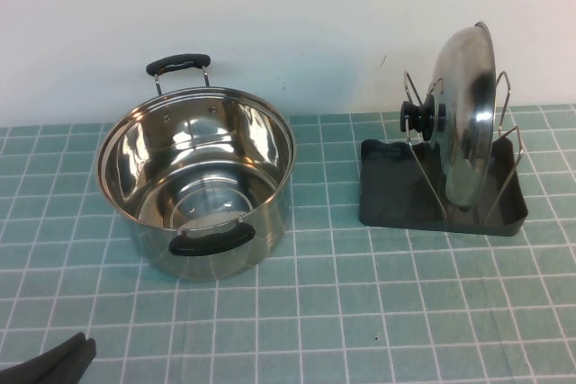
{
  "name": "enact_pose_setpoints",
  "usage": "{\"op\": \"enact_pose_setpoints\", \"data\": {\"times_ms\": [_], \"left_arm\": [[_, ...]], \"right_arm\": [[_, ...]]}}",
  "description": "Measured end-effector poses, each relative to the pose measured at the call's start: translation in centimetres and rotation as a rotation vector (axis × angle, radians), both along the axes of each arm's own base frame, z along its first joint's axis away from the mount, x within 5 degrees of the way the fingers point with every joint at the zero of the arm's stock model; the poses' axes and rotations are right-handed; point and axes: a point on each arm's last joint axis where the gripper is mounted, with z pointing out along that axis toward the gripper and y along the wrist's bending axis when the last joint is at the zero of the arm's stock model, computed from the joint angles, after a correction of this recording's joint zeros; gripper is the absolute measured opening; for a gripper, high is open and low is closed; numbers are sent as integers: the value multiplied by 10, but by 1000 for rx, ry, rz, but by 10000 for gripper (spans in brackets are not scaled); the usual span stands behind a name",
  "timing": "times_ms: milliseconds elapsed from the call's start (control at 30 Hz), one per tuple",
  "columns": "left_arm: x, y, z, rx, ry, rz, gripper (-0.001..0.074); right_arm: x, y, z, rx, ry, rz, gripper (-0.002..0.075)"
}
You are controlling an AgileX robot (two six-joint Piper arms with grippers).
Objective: Put pot lid on rack
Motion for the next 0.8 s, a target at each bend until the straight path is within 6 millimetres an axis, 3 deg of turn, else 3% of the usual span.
{"op": "enact_pose_setpoints", "data": {"times_ms": [200,367,533,667,800], "left_arm": [[-1,6,3,-9,-38,66,-1],[-6,20,4,-37,-61,231,-1],[-16,28,-11,-87,19,343,-1],[-14,31,-34,-108,45,401,-1],[-15,31,-40,-117,112,424,-1]], "right_arm": [[0,0,0,0,0,0,0],[0,0,0,1,0,0,0],[0,0,0,1,0,-1,0],[0,0,0,2,1,-1,0],[0,0,0,2,0,-1,0]]}}
